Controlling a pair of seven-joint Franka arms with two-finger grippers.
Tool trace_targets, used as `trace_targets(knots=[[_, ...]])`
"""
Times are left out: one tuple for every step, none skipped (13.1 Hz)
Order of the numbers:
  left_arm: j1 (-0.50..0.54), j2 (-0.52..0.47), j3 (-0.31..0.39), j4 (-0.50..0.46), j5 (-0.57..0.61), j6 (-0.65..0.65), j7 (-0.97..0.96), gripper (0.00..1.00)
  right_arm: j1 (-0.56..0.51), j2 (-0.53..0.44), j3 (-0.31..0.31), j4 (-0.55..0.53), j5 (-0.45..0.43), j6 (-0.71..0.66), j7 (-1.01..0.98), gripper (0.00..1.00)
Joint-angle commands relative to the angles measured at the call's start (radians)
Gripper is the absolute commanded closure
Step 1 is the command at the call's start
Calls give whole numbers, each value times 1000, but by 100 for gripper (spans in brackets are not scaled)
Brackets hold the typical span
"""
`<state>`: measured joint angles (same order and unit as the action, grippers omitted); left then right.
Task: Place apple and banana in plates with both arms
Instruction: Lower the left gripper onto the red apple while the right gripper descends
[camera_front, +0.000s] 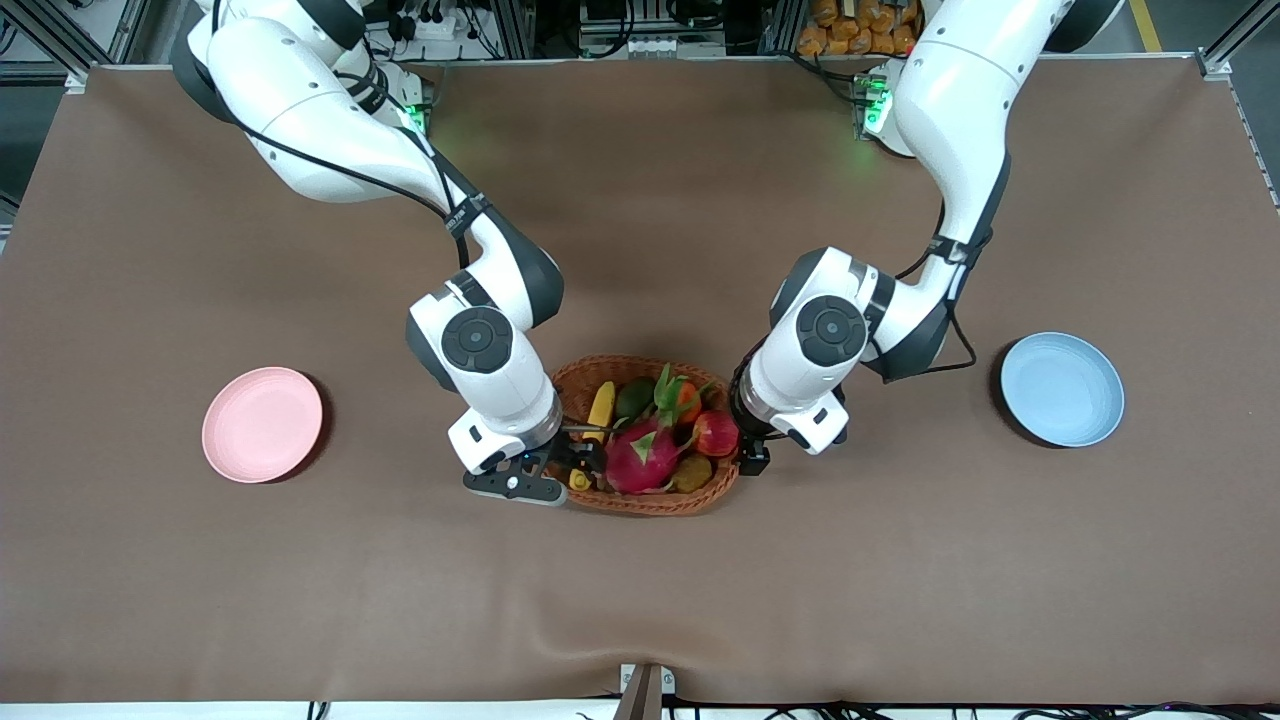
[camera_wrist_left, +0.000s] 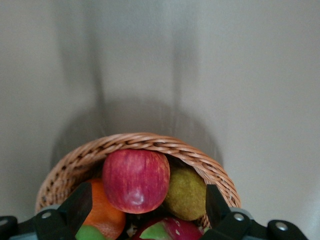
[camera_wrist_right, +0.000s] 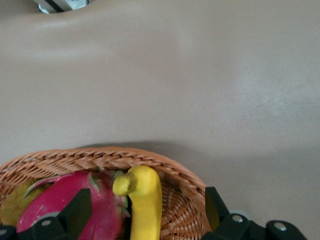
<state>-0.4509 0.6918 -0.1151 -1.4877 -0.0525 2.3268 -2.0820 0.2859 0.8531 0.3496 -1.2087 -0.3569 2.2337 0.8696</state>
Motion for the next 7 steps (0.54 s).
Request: trace_targets(knots=[[-19,38,8,30,-18,46,-49,0,-80,-31,11,41,-21,-124,-48,0],[-20,41,8,29,-20,48,-50,0,-109,-51,14,43,-8,-182,-135,0],[-23,41,8,29,-20,48,-49,0,-144,-80,14,43,16,-195,-200,0],[-23,40,8,23,-18,48,-46,0,-158,-95,11,43,70,-197,-246,0],[-23,41,8,18,-18,48,-46,0,-162,-109,5,43,111,-198,-280,0],[-23,43,9,15,-18,48,-44,0,-169,-120,5,37,119,-200,-290,0],[-23,41,8,9,-18,48,-41,0,-171,-123,6,35,119,-200,-288,0]])
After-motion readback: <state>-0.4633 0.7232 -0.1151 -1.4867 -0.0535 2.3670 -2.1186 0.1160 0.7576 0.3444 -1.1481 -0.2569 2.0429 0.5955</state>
